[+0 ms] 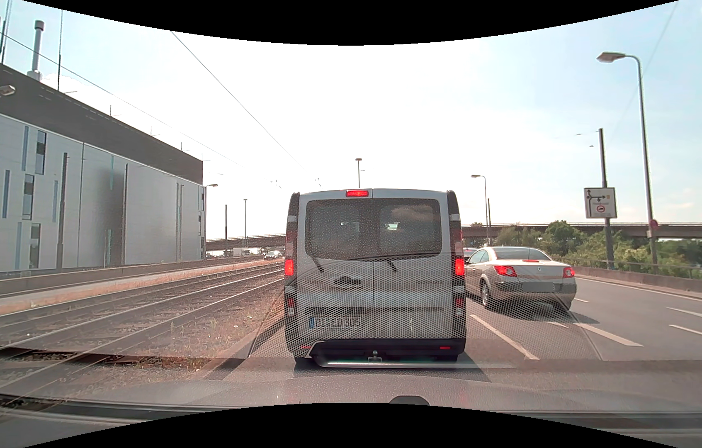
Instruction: Follow the waypoints while adhering to traffic rules and regulations
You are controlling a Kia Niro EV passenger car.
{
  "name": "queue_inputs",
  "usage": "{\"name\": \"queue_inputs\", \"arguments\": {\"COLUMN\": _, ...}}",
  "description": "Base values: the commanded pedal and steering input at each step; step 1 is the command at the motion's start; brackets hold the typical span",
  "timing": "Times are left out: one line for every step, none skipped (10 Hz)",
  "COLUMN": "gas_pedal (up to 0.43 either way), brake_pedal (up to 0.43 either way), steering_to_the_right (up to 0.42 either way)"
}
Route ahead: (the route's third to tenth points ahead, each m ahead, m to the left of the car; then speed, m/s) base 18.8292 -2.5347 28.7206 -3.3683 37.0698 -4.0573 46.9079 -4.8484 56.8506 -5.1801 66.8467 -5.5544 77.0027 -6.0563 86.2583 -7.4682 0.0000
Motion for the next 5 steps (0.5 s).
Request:
{"name": "queue_inputs", "arguments": {"gas_pedal": 0.0, "brake_pedal": 0.299, "steering_to_the_right": -0.014}}
{"name": "queue_inputs", "arguments": {"gas_pedal": 0.0, "brake_pedal": 0.299, "steering_to_the_right": -0.014}}
{"name": "queue_inputs", "arguments": {"gas_pedal": 0.0, "brake_pedal": 0.299, "steering_to_the_right": -0.014}}
{"name": "queue_inputs", "arguments": {"gas_pedal": 0.0, "brake_pedal": 0.299, "steering_to_the_right": -0.014}}
{"name": "queue_inputs", "arguments": {"gas_pedal": 0.0, "brake_pedal": 0.299, "steering_to_the_right": -0.014}}
